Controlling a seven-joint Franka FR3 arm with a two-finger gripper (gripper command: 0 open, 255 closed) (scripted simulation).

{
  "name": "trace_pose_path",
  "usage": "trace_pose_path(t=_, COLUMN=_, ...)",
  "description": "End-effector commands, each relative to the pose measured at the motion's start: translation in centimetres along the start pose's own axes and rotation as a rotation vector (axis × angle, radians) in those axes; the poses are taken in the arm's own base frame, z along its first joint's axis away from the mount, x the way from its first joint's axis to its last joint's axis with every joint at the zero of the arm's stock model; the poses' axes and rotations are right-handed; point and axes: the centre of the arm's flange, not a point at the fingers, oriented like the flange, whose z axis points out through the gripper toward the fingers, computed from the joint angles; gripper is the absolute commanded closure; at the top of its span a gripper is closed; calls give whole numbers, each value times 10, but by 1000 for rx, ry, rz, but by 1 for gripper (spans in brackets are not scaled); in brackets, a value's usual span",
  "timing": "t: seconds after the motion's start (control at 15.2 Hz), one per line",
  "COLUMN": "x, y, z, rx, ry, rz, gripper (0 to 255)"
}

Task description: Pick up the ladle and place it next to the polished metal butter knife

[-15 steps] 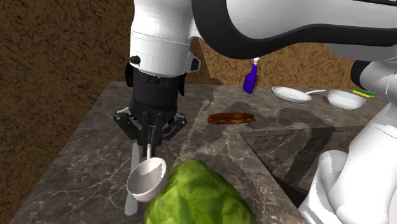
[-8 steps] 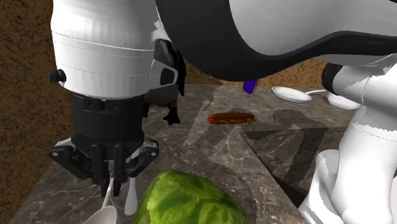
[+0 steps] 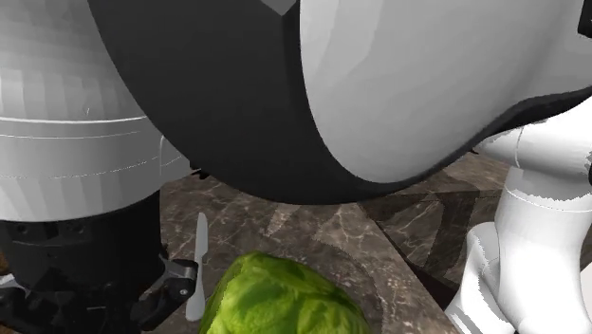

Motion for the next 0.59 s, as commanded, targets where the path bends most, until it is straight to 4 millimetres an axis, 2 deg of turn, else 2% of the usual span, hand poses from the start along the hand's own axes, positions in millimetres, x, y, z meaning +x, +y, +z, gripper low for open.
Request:
trace_pose_path(t=0.0, x=-1, y=1, z=12, rx=0, ry=0, rz=0, gripper=255)
trace_pose_path(t=0.53, x=0, y=6, z=53, rx=0, ry=0, rz=0, gripper=255)
